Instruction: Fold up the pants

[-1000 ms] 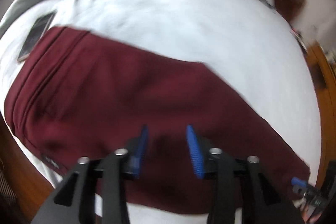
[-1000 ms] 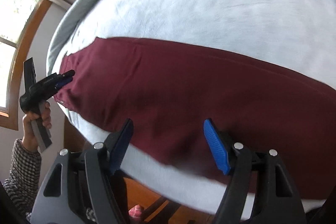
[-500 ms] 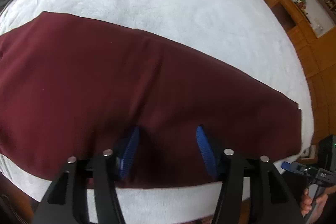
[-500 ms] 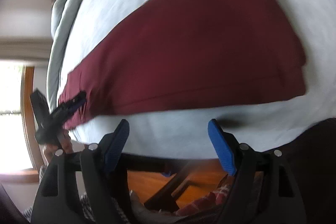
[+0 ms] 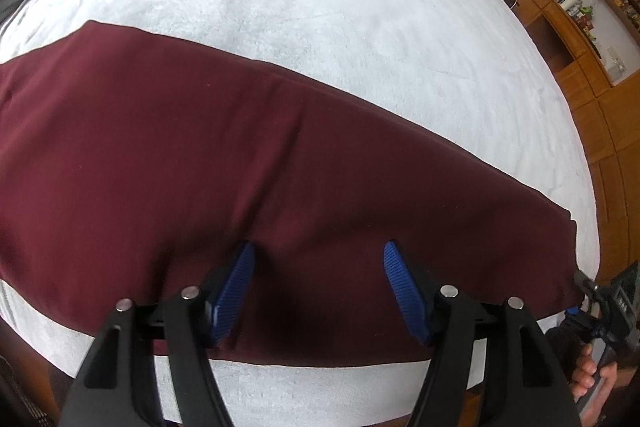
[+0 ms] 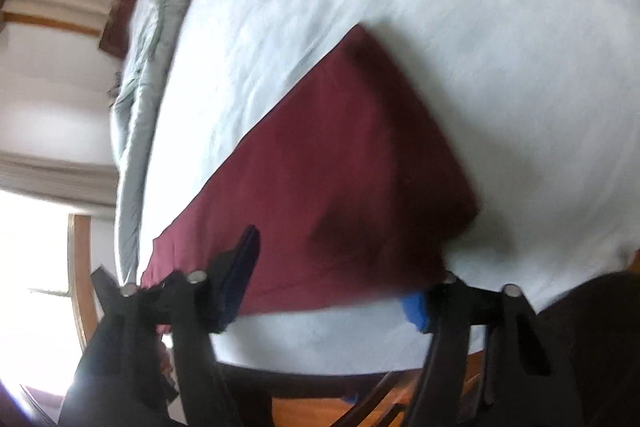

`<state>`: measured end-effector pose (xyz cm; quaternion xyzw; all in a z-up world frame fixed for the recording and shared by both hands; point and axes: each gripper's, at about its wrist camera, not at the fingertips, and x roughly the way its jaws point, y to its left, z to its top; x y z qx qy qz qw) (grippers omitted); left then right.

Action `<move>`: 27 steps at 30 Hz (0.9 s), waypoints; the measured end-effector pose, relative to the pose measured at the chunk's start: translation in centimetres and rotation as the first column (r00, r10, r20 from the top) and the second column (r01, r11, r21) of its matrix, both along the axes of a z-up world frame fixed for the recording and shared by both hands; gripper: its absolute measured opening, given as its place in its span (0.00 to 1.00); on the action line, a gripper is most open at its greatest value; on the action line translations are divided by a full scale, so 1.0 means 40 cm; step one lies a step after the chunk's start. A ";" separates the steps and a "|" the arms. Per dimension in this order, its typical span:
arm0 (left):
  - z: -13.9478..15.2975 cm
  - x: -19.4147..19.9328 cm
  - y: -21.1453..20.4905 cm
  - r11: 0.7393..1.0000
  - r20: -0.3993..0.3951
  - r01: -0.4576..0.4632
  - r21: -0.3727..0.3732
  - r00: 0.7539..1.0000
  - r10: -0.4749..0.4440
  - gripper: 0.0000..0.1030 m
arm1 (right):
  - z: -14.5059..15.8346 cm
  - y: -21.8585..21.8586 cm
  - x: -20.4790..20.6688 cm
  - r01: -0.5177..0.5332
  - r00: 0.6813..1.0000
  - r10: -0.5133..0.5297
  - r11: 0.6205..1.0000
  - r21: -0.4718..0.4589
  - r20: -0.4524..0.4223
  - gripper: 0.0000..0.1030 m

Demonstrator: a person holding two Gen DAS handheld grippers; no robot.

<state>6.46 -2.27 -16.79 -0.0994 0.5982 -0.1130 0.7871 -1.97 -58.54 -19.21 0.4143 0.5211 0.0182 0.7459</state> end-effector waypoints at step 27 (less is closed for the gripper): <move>0.021 -0.009 -0.095 0.992 0.068 0.119 -0.030 0.991 -0.117 0.68 | 0.115 -0.116 0.160 -0.075 0.996 0.083 0.971 -0.229 0.025 0.11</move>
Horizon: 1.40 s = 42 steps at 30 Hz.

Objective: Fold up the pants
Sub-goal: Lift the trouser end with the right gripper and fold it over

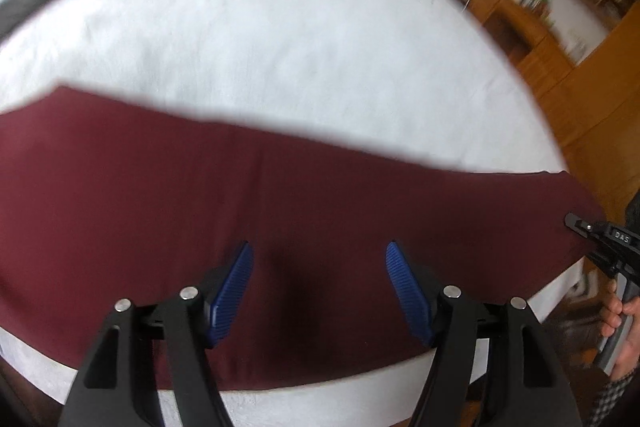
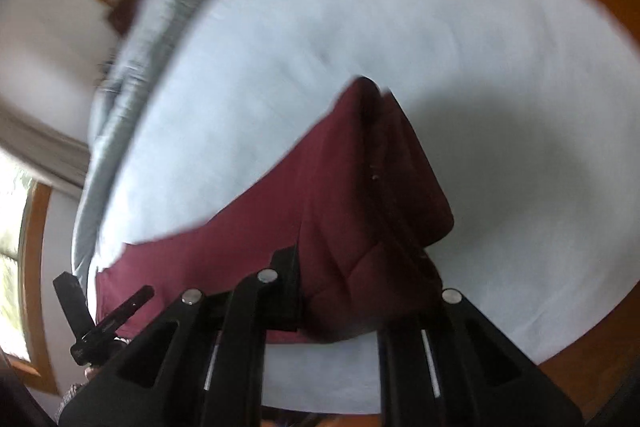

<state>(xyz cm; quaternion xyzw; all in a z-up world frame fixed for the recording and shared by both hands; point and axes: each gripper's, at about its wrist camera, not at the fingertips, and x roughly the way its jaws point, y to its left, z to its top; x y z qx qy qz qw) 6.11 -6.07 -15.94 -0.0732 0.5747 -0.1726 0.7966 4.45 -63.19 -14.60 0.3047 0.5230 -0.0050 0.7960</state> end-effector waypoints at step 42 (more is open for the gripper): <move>0.052 -0.058 0.488 0.932 0.041 -0.357 0.057 0.934 0.355 0.77 | 0.361 0.614 0.115 -0.311 0.904 0.348 0.934 -0.177 0.248 0.13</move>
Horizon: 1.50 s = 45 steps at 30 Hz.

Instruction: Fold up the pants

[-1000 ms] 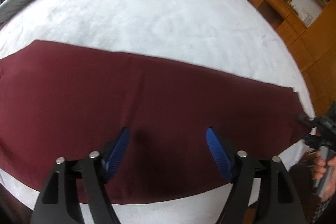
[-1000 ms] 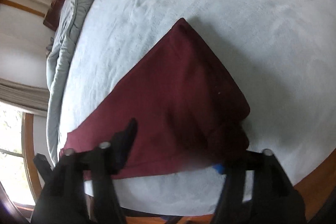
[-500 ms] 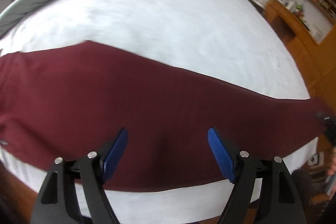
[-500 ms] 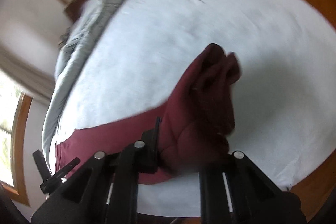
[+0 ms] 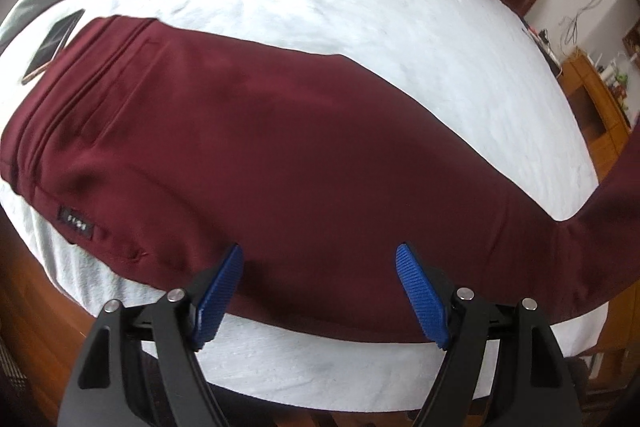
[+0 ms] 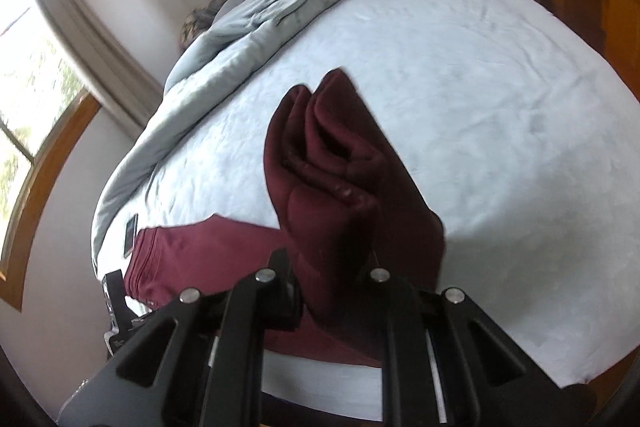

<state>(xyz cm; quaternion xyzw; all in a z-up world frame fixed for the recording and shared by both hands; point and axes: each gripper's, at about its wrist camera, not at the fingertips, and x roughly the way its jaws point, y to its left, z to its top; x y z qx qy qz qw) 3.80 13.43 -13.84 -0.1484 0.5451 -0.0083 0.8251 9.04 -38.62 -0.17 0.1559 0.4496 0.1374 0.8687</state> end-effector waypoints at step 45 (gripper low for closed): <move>-0.088 0.076 -0.103 0.861 -0.253 0.030 -0.507 0.950 -0.182 0.79 | -0.272 0.087 -0.072 -0.160 0.950 0.189 0.978 0.130 -0.249 0.74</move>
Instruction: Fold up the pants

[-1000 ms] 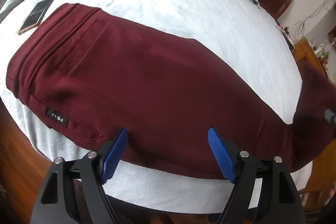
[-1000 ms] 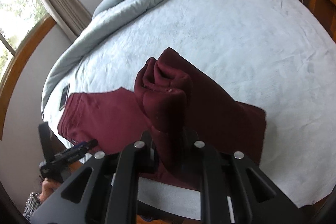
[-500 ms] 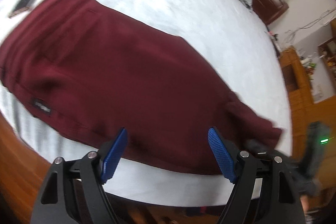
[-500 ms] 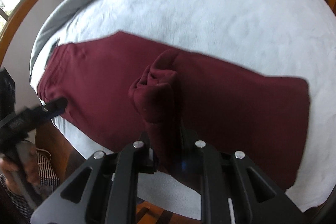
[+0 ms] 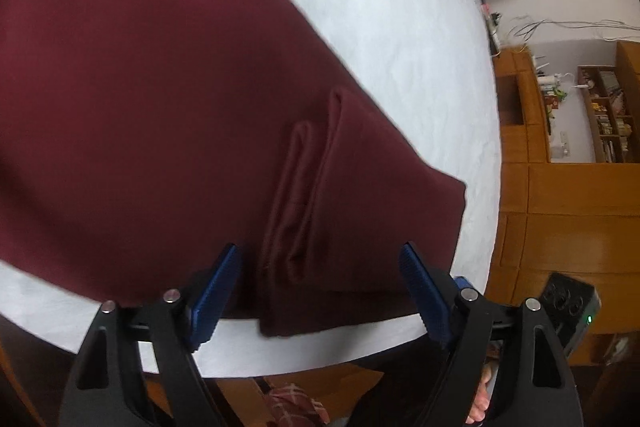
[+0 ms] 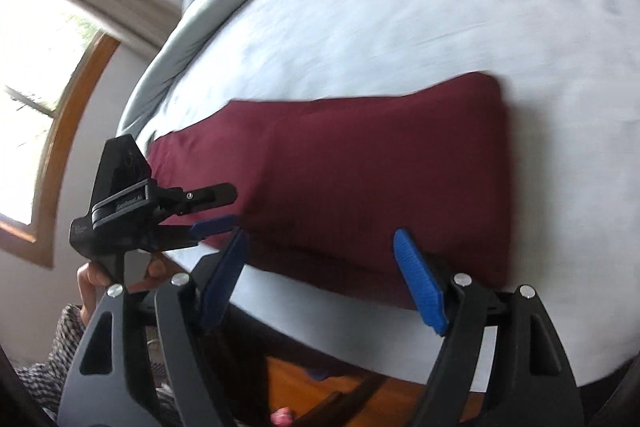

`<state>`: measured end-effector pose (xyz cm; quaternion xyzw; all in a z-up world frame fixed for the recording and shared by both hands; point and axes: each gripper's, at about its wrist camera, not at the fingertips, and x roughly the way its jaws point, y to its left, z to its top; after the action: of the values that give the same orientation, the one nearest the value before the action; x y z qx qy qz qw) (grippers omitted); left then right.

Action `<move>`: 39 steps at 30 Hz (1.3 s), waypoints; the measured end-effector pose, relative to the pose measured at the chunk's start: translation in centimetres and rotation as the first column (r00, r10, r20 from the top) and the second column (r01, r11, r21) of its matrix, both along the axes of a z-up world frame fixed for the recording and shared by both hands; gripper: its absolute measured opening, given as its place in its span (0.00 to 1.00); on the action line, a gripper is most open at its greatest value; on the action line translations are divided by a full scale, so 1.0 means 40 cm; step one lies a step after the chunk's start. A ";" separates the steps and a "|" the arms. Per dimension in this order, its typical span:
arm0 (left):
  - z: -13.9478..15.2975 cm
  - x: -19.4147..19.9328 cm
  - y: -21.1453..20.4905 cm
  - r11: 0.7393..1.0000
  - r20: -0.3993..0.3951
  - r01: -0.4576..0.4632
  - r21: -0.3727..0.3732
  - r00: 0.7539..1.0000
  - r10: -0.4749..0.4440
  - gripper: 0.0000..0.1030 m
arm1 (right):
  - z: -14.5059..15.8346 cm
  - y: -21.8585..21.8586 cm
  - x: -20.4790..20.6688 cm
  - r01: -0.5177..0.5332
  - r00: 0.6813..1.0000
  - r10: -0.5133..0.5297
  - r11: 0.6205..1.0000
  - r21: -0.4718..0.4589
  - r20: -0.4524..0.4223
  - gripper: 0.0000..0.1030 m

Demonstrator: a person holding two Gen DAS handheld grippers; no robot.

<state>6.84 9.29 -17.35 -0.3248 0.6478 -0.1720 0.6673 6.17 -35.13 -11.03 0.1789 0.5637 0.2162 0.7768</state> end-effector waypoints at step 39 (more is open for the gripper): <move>0.144 0.001 0.007 0.954 0.304 -0.002 0.299 0.948 -0.093 0.44 | -0.215 -0.106 0.098 0.126 0.957 -0.100 0.989 0.077 -0.273 0.83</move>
<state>6.88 9.56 -11.61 -0.1748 0.5589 -0.1384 0.7987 10.09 -39.36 -19.63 0.2748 0.6418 0.1713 0.6952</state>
